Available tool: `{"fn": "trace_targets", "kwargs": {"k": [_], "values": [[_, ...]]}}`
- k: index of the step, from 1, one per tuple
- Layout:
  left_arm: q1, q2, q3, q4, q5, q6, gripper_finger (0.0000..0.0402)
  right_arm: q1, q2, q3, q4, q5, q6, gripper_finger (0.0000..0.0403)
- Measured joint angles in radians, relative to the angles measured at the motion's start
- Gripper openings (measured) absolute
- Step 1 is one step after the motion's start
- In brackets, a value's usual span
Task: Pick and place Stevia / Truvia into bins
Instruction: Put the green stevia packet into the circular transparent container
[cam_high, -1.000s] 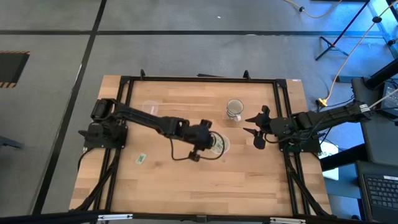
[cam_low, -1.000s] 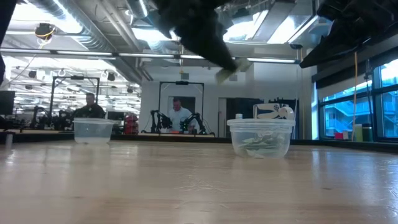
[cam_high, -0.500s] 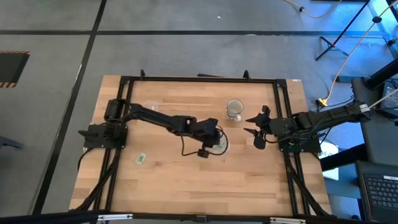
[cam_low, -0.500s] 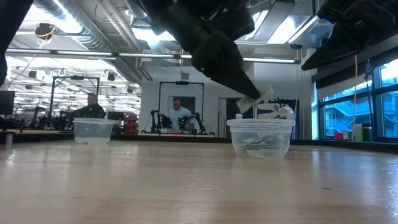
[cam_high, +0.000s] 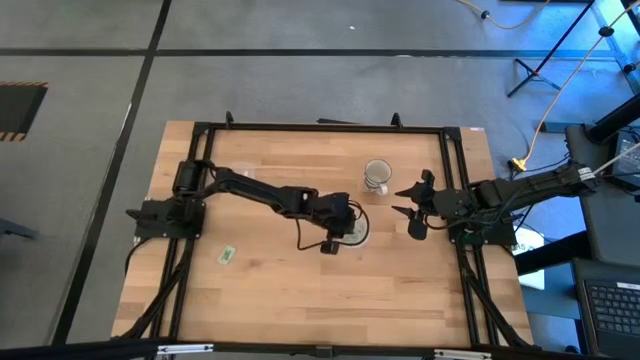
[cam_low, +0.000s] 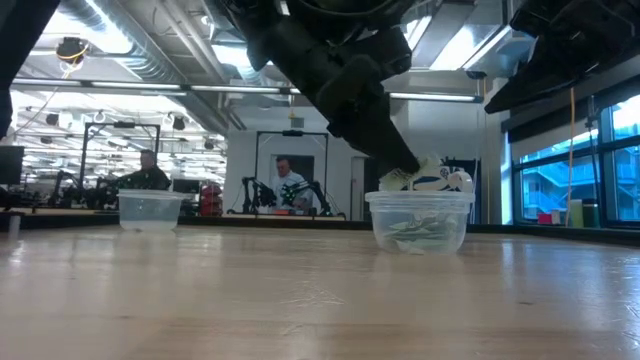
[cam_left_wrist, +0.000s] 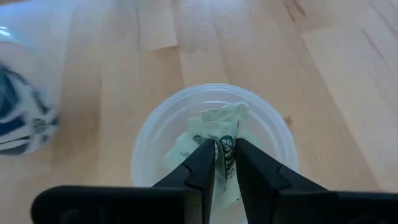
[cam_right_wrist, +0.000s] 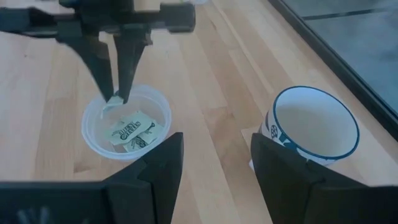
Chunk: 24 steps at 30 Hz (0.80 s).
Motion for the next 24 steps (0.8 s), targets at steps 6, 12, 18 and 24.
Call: {"fn": "trace_targets", "kwargs": {"k": [6, 12, 18, 24], "values": [[0.0, 0.037, -0.001, -0.005, 0.005, -0.012, 0.0059, 0.0, 0.0, 0.0, -0.004, 0.0, 0.001, 0.0192], [0.0, 0.036, -0.001, -0.002, 0.0, -0.009, 0.0064, 0.0, 0.0, 0.0, -0.01, 0.0, 0.004, 0.0192], [0.0, 0.035, -0.001, -0.008, 0.0, -0.007, 0.0104, 0.0, 0.0, 0.0, -0.01, 0.0, 0.003, 0.0192], [0.002, 0.03, -0.001, -0.014, -0.029, -0.011, 0.0138, 0.0, 0.0, 0.0, -0.011, 0.0, 0.002, 0.0192]]}}
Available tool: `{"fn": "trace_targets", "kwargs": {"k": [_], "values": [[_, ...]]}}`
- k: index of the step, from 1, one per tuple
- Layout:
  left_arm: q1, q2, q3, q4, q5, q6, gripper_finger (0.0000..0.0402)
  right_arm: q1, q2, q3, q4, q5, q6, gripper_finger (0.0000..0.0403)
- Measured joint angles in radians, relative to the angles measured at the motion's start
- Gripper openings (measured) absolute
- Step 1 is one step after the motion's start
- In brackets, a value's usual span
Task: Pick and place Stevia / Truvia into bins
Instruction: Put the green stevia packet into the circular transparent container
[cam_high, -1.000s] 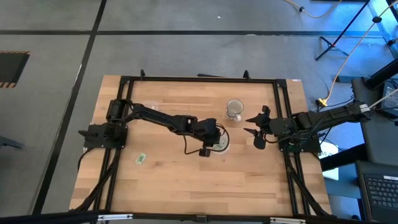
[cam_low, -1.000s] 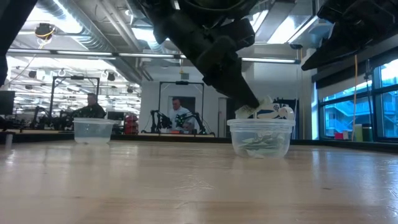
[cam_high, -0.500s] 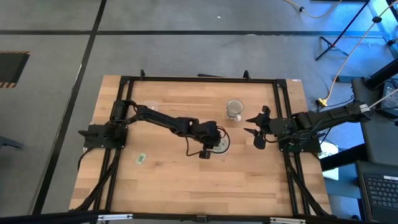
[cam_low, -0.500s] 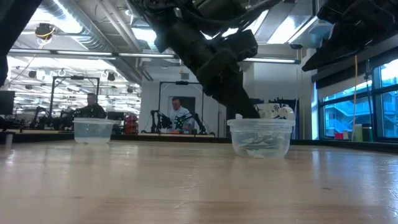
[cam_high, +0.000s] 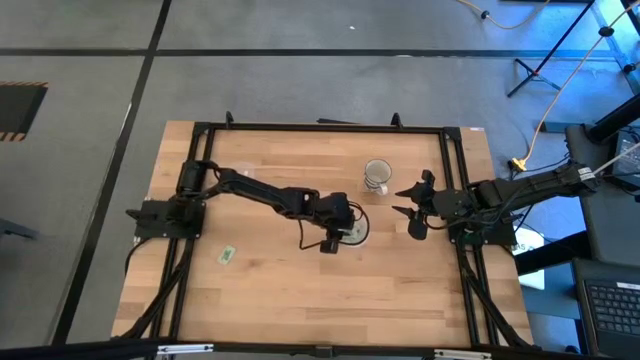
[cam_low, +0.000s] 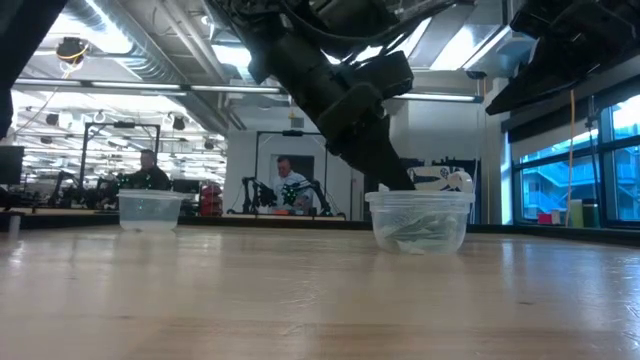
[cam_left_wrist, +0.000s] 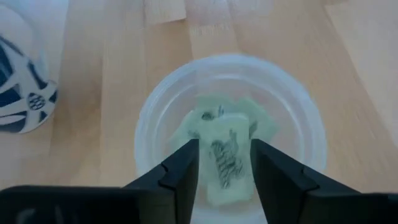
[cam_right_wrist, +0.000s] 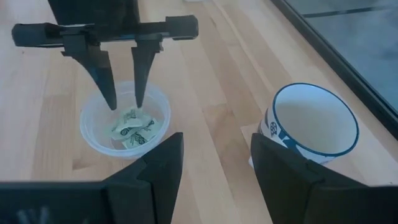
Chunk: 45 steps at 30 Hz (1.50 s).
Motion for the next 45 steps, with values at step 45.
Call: {"fn": "trace_targets", "kwargs": {"k": [45], "values": [[-0.348, -0.513, -0.589, -0.863, 0.187, -1.424, 0.0217, -0.001, 0.0, 0.0, -0.003, 0.003, 0.003, 0.0192]]}}
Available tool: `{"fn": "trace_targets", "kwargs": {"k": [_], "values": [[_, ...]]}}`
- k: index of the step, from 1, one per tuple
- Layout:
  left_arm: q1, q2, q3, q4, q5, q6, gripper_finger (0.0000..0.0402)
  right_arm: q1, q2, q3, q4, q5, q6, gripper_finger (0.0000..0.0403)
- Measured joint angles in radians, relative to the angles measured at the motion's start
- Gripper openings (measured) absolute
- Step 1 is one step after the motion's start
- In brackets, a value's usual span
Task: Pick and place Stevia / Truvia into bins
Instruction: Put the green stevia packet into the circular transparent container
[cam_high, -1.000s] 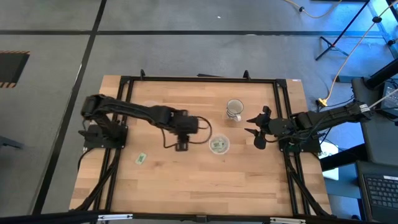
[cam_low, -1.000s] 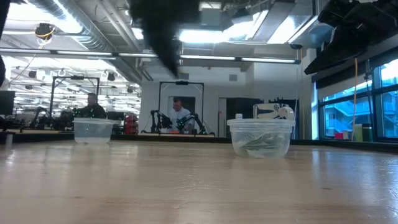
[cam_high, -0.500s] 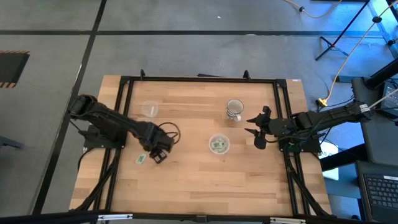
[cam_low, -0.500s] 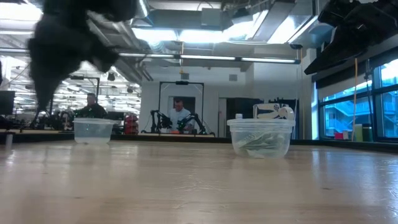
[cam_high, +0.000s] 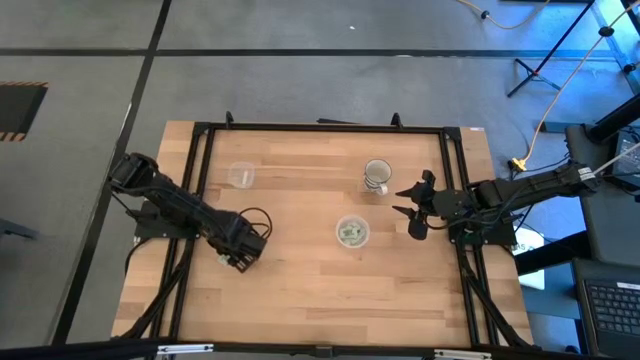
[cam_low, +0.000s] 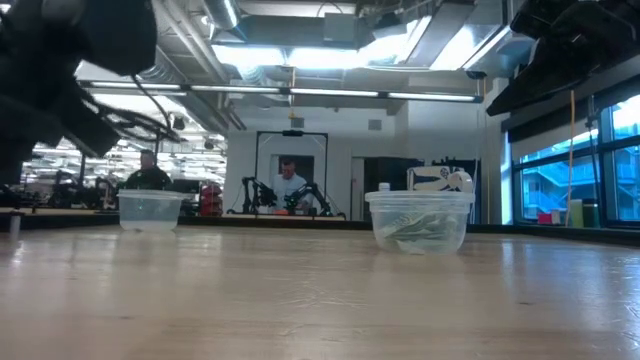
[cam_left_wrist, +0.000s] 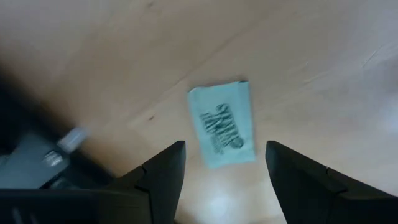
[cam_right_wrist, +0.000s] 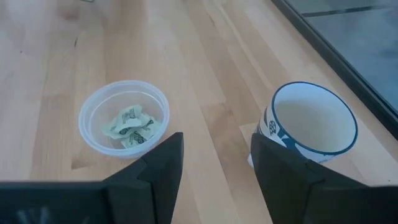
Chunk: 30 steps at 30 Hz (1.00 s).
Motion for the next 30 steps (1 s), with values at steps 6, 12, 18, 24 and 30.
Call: {"fn": "trace_targets", "kwargs": {"k": [6, 12, 18, 24, 30], "values": [[-0.003, 0.0, -0.059, 0.058, -0.007, -0.031, 0.0217, 0.0, 0.0, 0.0, 0.002, 0.0, 0.001, 0.0192], [-0.001, -0.01, -0.115, 0.139, 0.02, -0.045, 0.0217, 0.0, 0.0, 0.0, 0.002, 0.0, 0.002, 0.0192], [-0.001, -0.008, -0.125, 0.192, 0.06, -0.03, 0.0216, 0.0, 0.0, 0.0, 0.002, 0.0, 0.0, 0.0192], [-0.001, -0.006, -0.125, 0.203, 0.068, -0.026, 0.0192, 0.0, 0.0, 0.0, 0.002, 0.0, -0.002, 0.0192], [-0.001, -0.005, -0.126, 0.202, 0.068, -0.025, 0.015, 0.0, 0.0, 0.0, 0.001, 0.0, -0.003, 0.0192]]}}
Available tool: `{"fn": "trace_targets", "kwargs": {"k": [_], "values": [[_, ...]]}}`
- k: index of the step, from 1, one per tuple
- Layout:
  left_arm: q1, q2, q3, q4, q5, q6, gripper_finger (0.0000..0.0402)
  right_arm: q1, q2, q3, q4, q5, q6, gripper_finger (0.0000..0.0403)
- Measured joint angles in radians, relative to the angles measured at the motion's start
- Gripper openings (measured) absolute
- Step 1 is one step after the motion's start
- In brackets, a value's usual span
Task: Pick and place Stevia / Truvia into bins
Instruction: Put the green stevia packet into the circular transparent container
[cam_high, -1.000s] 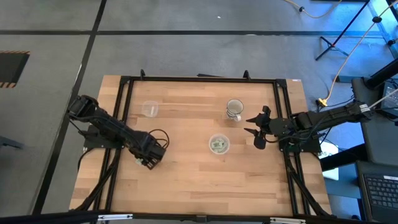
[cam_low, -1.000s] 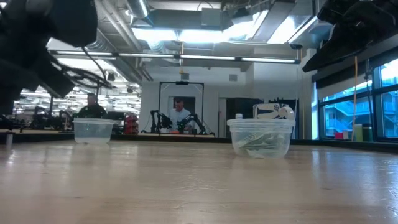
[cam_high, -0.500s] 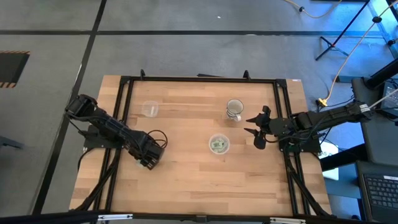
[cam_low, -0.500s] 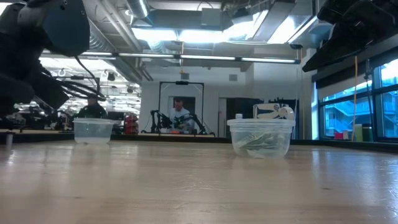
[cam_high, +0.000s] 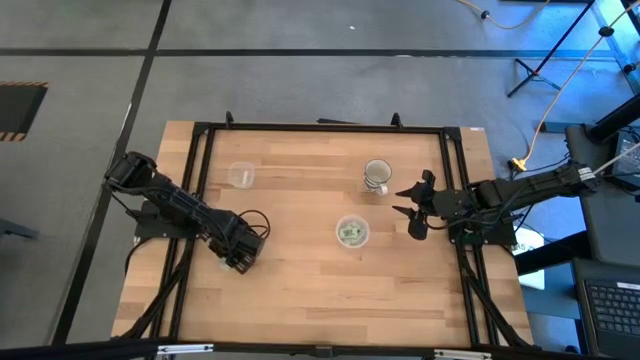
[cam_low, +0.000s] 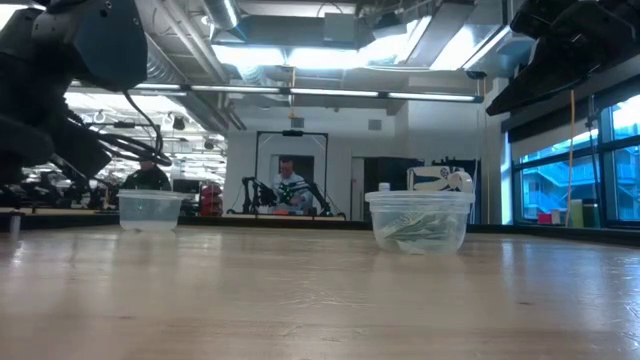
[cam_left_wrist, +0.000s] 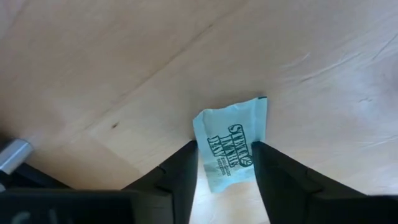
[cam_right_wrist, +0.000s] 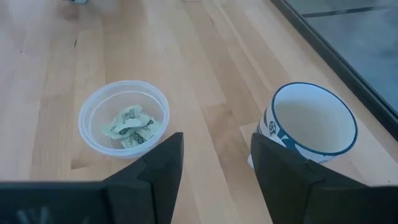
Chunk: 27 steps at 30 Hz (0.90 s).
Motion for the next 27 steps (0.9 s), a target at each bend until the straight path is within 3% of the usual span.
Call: {"fn": "trace_targets", "kwargs": {"k": [14, 27], "values": [[0.0, 0.0, -0.001, -0.014, 0.0, 0.061, 0.0106, 0.0, 0.0, 0.0, -0.001, 0.0, -0.002, 0.0192], [0.0, 0.0, 0.0, -0.016, -0.001, 0.119, 0.0099, 0.0, 0.0, 0.0, 0.0, 0.0, -0.015, 0.0192]]}}
